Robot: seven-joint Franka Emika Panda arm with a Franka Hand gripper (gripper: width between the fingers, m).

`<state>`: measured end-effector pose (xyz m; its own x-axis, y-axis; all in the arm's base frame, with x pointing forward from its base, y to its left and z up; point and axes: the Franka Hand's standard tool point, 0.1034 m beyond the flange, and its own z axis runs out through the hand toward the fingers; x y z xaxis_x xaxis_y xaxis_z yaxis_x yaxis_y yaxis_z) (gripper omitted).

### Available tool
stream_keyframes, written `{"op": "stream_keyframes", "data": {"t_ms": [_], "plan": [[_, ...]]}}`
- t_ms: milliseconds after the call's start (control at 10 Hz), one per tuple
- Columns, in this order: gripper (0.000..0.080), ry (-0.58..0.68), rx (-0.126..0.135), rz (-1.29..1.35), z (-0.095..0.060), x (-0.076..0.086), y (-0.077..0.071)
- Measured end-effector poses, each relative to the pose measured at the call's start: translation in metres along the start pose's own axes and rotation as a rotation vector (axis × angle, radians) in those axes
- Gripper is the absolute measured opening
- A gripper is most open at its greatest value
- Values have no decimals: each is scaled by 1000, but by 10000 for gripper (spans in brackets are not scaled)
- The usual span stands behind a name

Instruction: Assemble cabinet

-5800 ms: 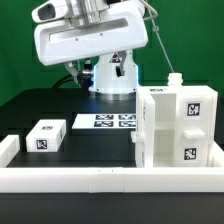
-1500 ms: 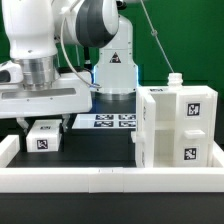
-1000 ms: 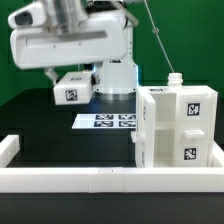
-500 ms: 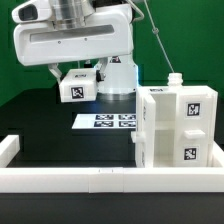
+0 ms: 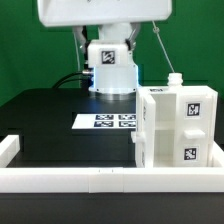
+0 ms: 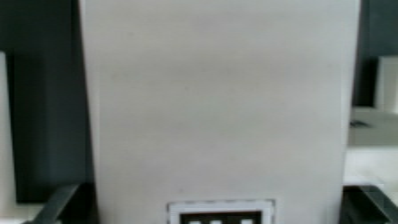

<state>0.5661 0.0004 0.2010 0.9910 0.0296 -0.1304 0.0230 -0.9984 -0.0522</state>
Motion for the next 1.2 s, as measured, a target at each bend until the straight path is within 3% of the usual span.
{"op": "stream_keyframes", "data": {"t_ms": [300,400,500,900,1200], "plan": [[554,-3,8,13,3,-1,1],[554,8,1,7,5,1,-1],[554,55,-26,-23,11,6,-8],[554,65,-33,-4,14,17,-61],[554,55,-31,15,23,18,-84]]}}
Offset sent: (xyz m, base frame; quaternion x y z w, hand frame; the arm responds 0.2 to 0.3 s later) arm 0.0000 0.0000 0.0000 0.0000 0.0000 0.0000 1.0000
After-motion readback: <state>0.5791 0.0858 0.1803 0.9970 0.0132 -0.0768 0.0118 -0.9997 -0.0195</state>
